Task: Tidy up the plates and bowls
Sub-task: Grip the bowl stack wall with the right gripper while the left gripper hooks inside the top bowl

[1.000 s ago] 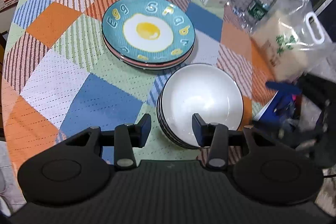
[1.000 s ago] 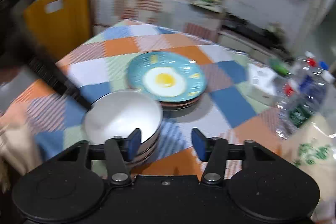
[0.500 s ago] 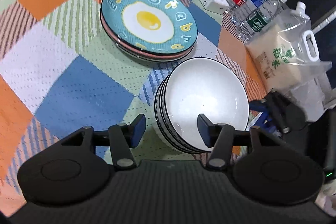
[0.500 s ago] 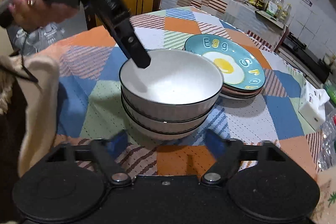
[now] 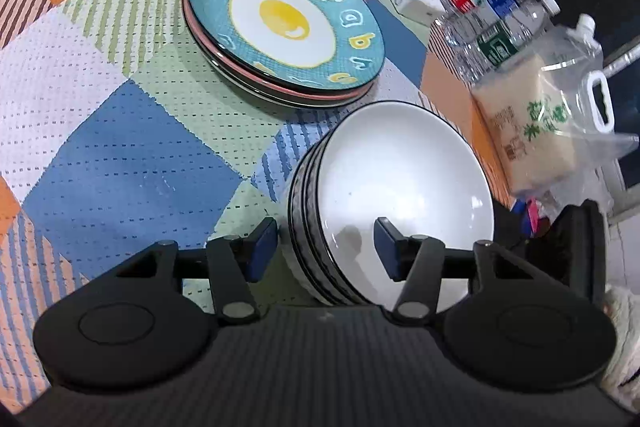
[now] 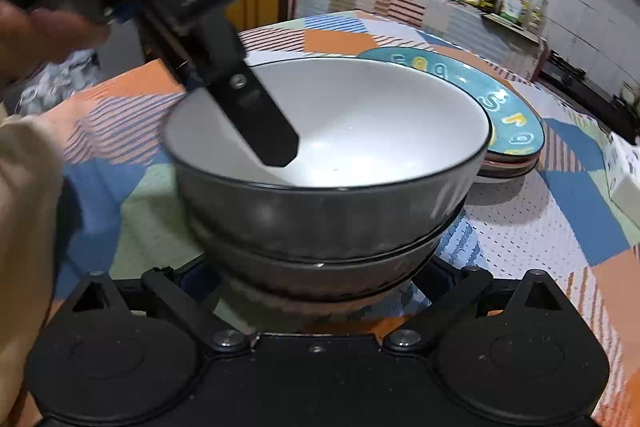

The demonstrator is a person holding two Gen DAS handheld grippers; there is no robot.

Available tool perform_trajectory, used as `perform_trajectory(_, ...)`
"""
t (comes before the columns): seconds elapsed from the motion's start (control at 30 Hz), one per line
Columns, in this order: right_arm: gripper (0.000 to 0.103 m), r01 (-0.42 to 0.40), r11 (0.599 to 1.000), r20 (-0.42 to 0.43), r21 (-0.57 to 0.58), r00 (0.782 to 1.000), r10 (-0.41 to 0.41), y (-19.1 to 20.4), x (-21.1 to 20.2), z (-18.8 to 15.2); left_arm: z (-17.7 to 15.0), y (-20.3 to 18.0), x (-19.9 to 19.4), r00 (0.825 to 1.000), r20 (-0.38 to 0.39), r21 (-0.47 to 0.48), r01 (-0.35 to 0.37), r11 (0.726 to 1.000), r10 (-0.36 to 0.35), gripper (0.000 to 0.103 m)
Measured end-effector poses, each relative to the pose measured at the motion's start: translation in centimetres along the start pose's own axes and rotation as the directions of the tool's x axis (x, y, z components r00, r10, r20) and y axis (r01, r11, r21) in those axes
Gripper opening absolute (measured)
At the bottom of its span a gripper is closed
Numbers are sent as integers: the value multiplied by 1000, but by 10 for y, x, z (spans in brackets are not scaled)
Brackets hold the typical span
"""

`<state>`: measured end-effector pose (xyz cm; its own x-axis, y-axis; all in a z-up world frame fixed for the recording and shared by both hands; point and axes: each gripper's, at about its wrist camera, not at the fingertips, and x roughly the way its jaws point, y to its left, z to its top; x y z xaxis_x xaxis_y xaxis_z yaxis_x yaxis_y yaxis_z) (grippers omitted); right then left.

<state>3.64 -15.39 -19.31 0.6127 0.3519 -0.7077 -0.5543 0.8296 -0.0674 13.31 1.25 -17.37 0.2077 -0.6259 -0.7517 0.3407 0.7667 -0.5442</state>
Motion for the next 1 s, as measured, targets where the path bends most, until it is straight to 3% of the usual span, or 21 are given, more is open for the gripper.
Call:
perform_trajectory(0.13,102,-50,993,12,103,999,49,-7,8,-4,-1,11,2,1000,2,-64,20,998,-20,45)
perform_trajectory(0.23,99,-52,993,30,102,998,49,-4,9,-5,0,15,4,999,-4,-103,35,994,-35,45)
perform_trajectory(0.5,99,-37,992,14,122,999,35,-1,10,-4,-9,-18,9,995,-20,98,-91,991,93,44)
perform_trajectory(0.73,99,-46,992,6,121,999,45,11,0,-4,-15,-25,-9,993,-18,112,-118,987,120,44)
perform_trajectory(1.0,99,-50,991,87,123,995,39,19,-25,13,-6,-36,-52,995,7,132,-104,986,103,44)
